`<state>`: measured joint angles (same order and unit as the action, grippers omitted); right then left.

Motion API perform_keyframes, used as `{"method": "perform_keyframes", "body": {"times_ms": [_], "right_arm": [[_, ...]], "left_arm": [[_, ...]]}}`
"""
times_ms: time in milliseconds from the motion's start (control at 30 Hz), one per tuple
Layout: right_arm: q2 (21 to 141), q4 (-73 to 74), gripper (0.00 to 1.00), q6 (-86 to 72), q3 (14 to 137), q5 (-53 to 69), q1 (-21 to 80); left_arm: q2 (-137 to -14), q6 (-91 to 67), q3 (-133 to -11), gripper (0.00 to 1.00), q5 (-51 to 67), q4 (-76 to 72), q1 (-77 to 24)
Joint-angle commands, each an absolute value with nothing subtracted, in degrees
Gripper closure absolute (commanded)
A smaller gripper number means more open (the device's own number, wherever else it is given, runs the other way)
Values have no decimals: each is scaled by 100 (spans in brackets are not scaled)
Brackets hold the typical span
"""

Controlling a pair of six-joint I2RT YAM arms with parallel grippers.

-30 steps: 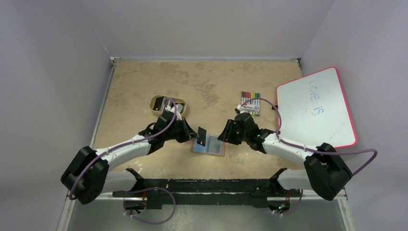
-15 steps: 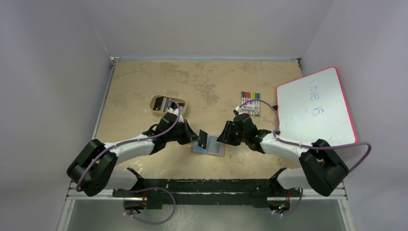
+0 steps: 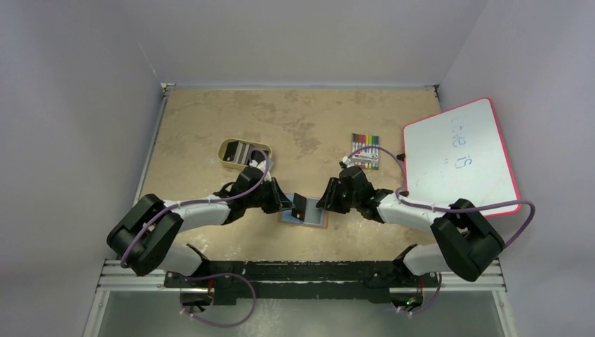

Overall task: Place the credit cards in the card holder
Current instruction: Insert the credit card into the card holder.

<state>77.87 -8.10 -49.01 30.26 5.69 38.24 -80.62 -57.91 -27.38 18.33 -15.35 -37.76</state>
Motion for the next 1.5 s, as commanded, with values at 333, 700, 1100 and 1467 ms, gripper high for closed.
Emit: {"method": "perform_keyframes", "body": {"times_ms": [333,700,1100,1467], "right_arm": [[7883,-984,62,-4839,2984,589,3841],[7902,-980,62,-4825,3008,571,3841],[7978,-1073,62,-4850,2943,600,3841],[7868,-1172,62,-5012,2841,568,3841]], "left_arm": [[-8363,-5414,-2749,100,1947,-1704,-3813],[-8602,-5127,-3005,100,1828,-1434,-3813],[-8738,-4936,-3186,100,1671,-1462,-3832],[-8708,-5701,-2743,100,1449,-2388,-4035]]}}
